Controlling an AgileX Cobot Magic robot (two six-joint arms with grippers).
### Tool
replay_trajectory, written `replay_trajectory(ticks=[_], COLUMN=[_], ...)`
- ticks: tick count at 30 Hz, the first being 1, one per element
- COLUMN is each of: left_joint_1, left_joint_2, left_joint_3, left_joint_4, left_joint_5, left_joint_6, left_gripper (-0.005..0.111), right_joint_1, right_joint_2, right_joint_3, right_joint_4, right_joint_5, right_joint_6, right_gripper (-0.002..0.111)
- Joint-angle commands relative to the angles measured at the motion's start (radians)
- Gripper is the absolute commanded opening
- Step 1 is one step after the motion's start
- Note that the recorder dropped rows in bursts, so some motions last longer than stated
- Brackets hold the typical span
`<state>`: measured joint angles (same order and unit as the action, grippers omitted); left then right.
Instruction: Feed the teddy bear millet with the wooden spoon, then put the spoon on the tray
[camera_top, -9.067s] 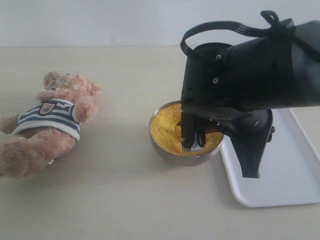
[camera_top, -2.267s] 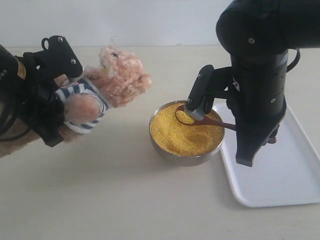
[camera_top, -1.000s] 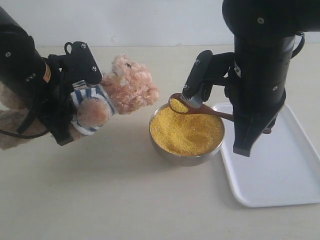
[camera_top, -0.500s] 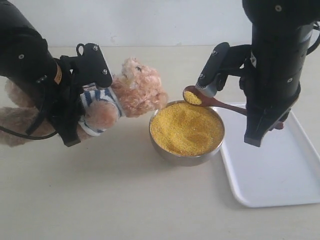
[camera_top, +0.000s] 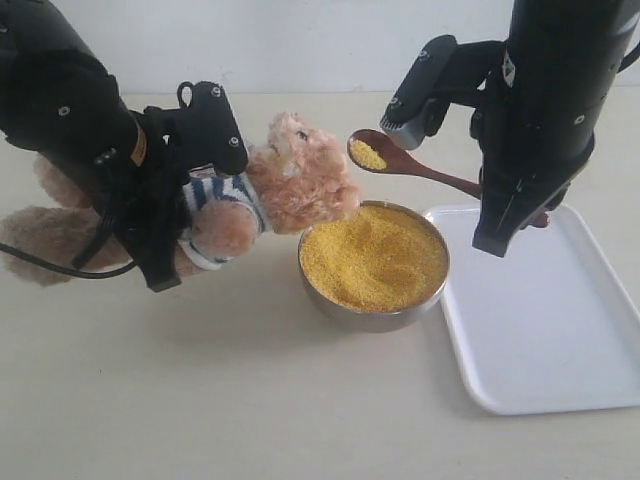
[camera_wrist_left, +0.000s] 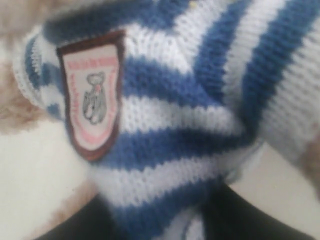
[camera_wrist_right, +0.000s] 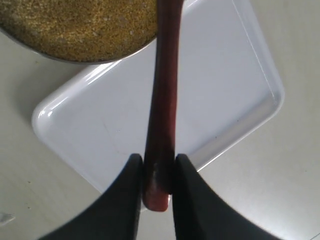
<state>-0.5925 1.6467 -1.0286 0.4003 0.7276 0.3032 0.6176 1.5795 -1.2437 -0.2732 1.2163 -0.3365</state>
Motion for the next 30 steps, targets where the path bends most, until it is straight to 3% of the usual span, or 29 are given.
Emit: replay_trajectory(ticks=[1, 30], left_joint_1=[-0.029, -0.048], left_joint_2=[0.026, 0.039], left_joint_3=[-0.028, -0.034], left_joint_4=[0.008, 0.008], left_joint_5=[0.028, 0.022], left_joint_6=[-0.008, -0.012], left_gripper=[0.004, 0.004], right_joint_1=[-0.009, 0.004], right_joint_2=[-0.013, 0.094], right_joint_3=[-0.017, -0.186], right_joint_4=[0.005, 0.040], right_joint_5=[0.005, 0.005], right_joint_6=[-0.009, 0.001], right_gripper=[-0.001, -0.001])
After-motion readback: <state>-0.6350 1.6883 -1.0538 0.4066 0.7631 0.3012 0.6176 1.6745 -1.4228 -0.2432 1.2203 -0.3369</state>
